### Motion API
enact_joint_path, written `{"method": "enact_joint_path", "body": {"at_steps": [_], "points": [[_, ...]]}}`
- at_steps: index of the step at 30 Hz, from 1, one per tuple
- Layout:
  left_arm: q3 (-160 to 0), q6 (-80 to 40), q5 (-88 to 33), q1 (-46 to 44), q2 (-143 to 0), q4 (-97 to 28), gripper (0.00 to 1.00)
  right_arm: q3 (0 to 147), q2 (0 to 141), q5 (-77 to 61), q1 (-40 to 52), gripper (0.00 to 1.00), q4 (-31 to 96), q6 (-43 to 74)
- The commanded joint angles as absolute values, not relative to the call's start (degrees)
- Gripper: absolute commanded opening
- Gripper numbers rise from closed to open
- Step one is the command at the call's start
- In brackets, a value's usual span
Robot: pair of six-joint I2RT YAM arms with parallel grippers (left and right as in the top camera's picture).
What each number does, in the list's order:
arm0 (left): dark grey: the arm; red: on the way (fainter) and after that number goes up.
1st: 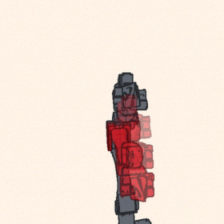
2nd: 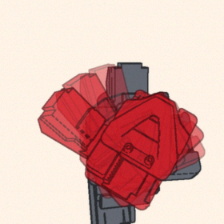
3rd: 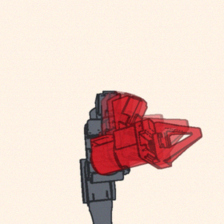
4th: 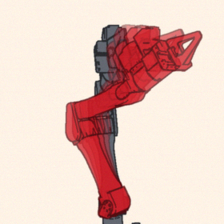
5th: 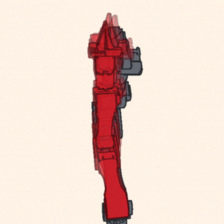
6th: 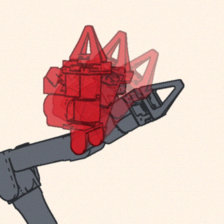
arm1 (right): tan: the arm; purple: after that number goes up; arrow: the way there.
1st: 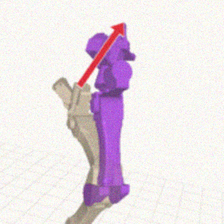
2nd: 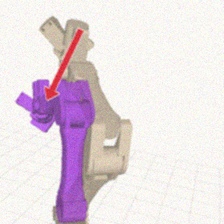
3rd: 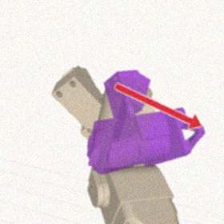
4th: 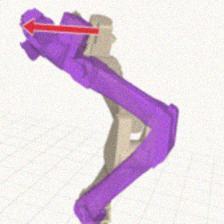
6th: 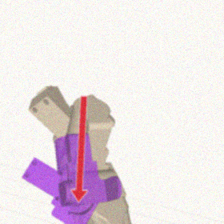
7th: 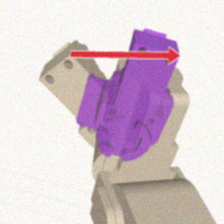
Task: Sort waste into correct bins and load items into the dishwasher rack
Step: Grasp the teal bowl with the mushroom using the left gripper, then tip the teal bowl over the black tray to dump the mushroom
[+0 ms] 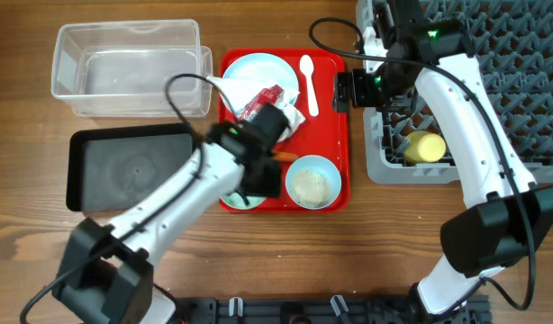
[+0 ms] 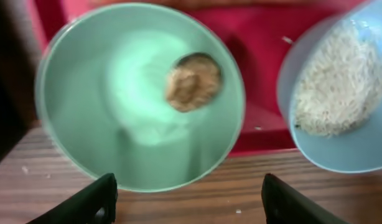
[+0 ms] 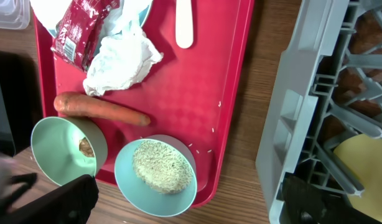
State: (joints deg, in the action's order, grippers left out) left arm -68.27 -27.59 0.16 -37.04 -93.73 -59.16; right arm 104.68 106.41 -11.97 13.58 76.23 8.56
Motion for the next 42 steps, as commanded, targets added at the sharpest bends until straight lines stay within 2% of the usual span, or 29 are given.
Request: {"method": "enact_joint_path", "body": {"at_steps": [1,6,11,15,20,22,23,25,30,35,42], "points": [[-63.3,-28.3,4.4,-42.1,-93.5,-54.0,0.74,104.6,106.5,-11.6,13.6,0.99,76.3,9.0],[-59.4,-28.4,5.7,-41.7,-93.5,-47.9,0.7,104.6,106.5,-11.6,13.6,0.99,76.5,9.0],[-58.6,-28.3,5.7,-41.5,-94.3,-47.0,0.66,104.6,106.5,-11.6,13.6,0.99,76.9,9.0],[-57.0,-28.4,5.1,-41.5,-96.2,-46.6,0.57,104.6,106.5,-11.6,13.6,0.99,76.9,9.0],[-56.9,-28.4,5.0,-41.5,-96.7,-45.4,0.38,104.6,106.5,-11.6,13.6,0.99,77.0,9.2],[-56.9,-28.7,5.0,-41.5,-96.7,-45.2,0.27,104.6,106.5,-11.6,13.6,0.99,77.0,9.2],[-56.9,-29.0,5.0,-41.5,-96.7,-45.1,0.17,104.6,106.5,-11.6,13.6,0.99,77.0,9.1],[-56.9,-29.0,5.0,-41.5,-96.7,-44.9,0.04,104.6,106.5,-11.6,13.6,0.99,77.0,9.2],[-57.8,-29.0,5.0,-41.5,-96.6,-45.0,0.04,104.6,106.5,-11.6,13.6,0.99,77.2,9.2],[-64.3,-29.0,5.1,-40.6,-96.2,-50.2,0.04,104.6,106.5,-11.6,13.6,0.99,77.4,9.1],[-75.6,-29.0,1.2,-33.7,-92.7,-59.0,0.04,104.6,106.5,-11.6,13.6,0.99,77.3,9.1]]}}
